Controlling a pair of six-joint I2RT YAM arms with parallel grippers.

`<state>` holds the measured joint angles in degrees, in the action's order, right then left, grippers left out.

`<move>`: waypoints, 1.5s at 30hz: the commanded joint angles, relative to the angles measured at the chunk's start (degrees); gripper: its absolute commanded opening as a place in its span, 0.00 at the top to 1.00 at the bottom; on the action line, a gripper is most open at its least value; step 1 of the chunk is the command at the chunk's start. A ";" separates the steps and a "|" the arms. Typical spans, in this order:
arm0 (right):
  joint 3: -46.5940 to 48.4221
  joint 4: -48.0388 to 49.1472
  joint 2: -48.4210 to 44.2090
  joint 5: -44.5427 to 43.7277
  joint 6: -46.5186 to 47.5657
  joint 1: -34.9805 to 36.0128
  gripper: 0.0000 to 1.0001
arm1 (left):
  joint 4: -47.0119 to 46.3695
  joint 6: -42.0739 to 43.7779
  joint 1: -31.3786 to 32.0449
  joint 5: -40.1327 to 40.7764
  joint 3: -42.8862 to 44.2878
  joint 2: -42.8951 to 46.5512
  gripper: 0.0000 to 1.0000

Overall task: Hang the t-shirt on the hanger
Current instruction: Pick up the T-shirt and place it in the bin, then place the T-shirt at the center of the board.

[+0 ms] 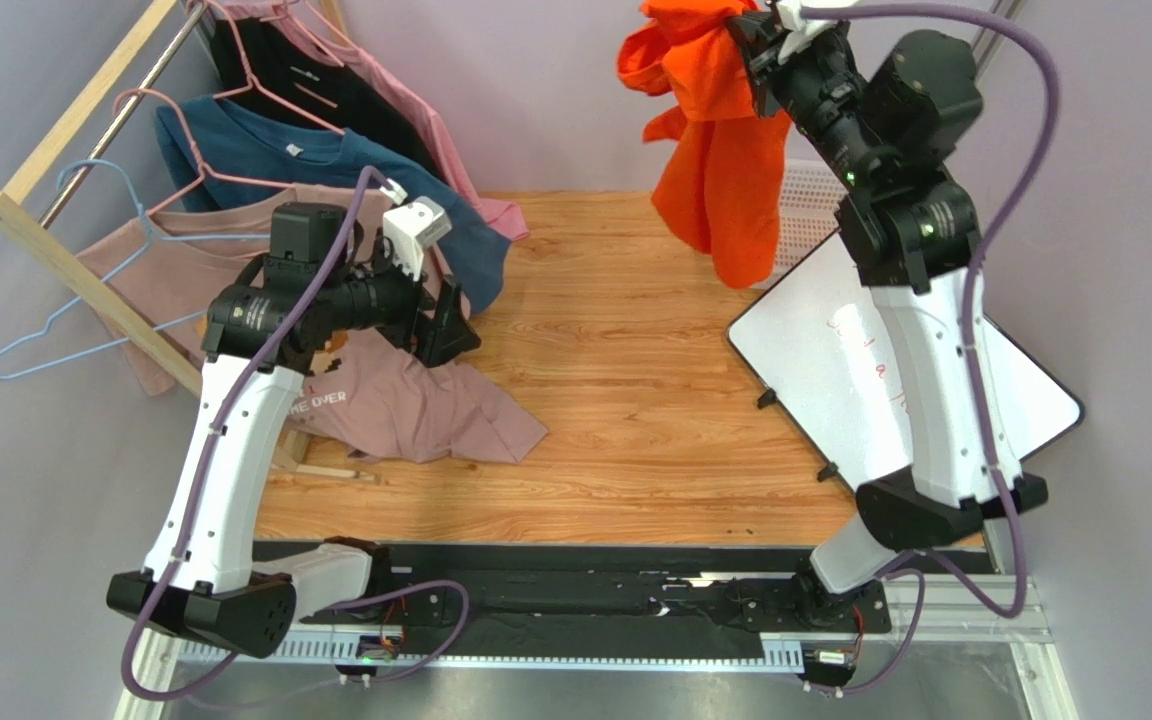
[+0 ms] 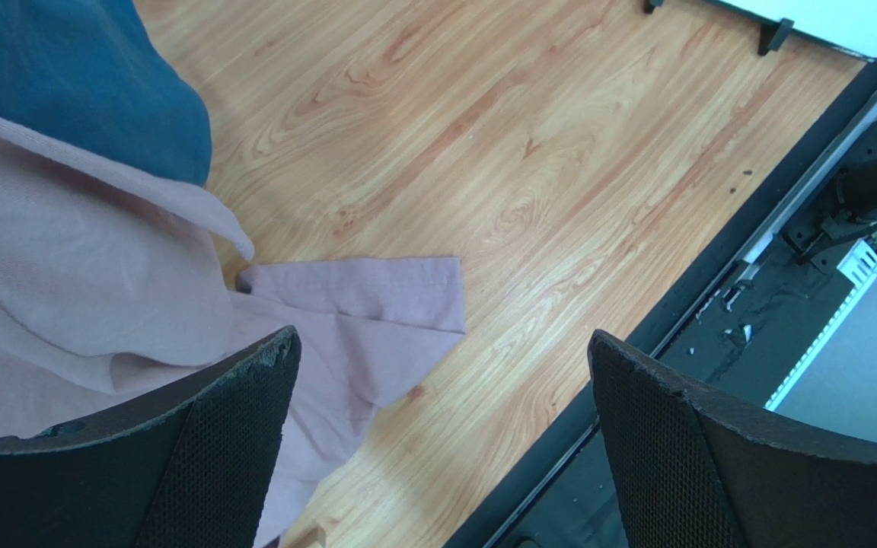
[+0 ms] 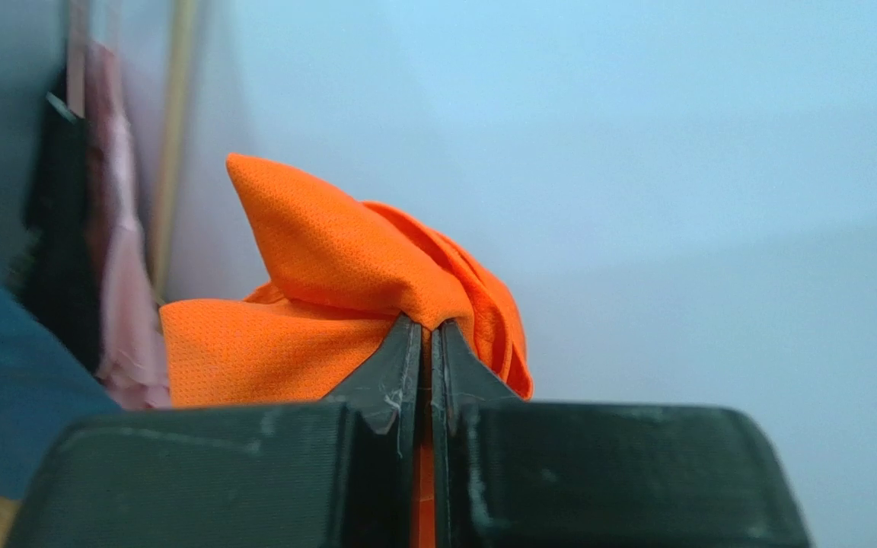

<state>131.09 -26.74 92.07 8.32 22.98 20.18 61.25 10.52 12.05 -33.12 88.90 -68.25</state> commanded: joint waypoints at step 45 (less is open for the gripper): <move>-47.78 -1.38 16.90 8.83 -42.66 32.19 0.40 | -1.58 6.27 -7.22 -11.09 -24.48 24.65 0.01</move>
<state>77.80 -31.64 104.51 20.91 -15.66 50.85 60.82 21.06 5.30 -44.91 62.74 -45.71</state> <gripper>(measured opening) 0.612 0.992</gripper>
